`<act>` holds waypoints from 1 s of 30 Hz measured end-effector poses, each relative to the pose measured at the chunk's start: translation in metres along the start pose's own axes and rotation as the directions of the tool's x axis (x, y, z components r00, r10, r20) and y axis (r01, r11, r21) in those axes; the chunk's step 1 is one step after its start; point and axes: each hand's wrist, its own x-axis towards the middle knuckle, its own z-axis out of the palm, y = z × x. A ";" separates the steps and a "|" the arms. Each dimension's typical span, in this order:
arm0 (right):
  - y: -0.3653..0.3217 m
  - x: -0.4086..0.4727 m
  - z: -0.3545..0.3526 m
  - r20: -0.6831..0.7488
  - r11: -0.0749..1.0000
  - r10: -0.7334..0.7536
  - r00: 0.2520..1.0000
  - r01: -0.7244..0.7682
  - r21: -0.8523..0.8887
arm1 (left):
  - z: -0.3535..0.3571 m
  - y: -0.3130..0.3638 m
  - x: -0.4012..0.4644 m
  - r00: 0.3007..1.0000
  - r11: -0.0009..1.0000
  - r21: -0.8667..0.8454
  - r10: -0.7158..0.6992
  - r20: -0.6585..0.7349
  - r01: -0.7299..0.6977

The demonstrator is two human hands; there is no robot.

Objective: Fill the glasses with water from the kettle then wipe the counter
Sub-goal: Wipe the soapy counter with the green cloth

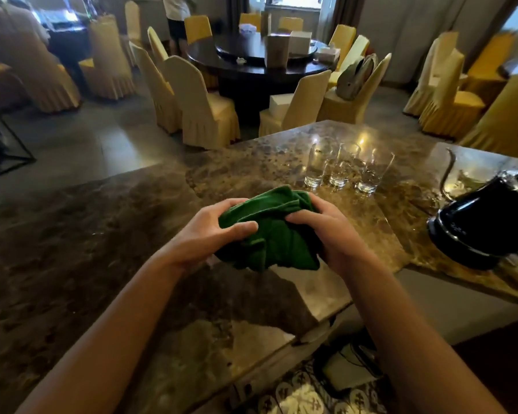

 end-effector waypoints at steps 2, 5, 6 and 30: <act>-0.005 0.021 0.000 -0.045 0.997 0.015 0.999 -0.012 0.071 | -0.009 -0.003 0.015 1.000 1.000 -0.012 -0.010 0.011 0.010; -0.006 0.051 -0.005 -0.063 0.996 0.047 0.997 -0.042 0.079 | -0.024 -0.010 0.041 0.998 0.999 0.025 -0.020 -0.066 0.022; -0.005 0.062 -0.007 -0.062 0.996 0.063 0.996 -0.059 0.068 | -0.029 -0.012 0.051 0.996 0.999 0.021 -0.024 -0.085 0.026; 0.074 0.278 -0.084 -0.051 0.535 -0.178 0.983 0.053 -0.843 | -0.049 -0.135 0.225 0.728 0.724 0.447 -0.111 -0.677 0.526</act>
